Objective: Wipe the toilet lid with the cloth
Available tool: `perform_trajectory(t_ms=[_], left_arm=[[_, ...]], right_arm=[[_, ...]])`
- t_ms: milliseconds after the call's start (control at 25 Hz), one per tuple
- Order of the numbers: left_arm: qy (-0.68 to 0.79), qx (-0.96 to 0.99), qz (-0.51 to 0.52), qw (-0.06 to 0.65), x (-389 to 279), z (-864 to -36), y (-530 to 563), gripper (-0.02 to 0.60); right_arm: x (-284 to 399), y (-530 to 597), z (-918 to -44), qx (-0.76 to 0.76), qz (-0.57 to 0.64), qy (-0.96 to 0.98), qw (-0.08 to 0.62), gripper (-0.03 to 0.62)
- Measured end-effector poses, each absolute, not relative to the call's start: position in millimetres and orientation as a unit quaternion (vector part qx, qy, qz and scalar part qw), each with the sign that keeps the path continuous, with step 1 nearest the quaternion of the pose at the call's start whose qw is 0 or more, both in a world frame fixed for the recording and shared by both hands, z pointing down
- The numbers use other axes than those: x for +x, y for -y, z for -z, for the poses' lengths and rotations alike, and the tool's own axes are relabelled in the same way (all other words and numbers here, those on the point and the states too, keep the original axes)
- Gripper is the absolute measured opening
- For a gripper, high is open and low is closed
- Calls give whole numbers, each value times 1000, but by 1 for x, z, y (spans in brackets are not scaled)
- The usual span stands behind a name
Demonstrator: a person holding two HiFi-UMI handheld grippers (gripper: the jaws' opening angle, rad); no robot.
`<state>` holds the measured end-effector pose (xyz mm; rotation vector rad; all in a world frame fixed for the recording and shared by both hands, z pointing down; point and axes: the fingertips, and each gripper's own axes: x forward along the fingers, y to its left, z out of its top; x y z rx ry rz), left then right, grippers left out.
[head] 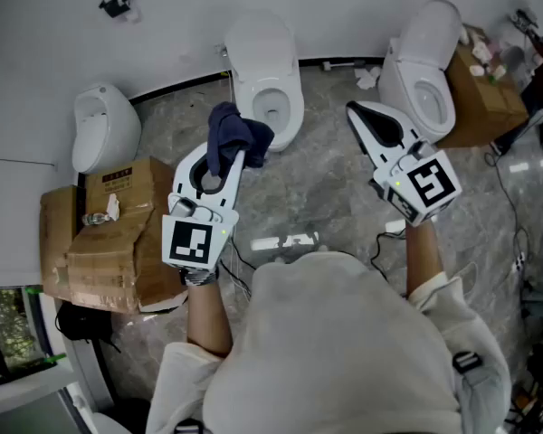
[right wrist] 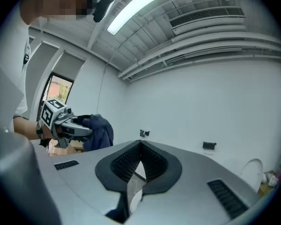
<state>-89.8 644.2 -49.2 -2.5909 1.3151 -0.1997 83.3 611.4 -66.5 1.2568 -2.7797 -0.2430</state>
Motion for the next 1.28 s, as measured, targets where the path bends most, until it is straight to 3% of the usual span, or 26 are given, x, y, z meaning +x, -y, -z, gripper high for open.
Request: perform_trajectory(t_ms=[840, 1280], left_arm=[[-471, -876, 71, 76, -10, 34, -598, 86], [-485, -871, 63, 52, -17, 18, -524, 86]], right_arm=[[169, -566, 44, 377, 43, 924, 41, 29], [166, -499, 30, 374, 50, 925, 46, 29]])
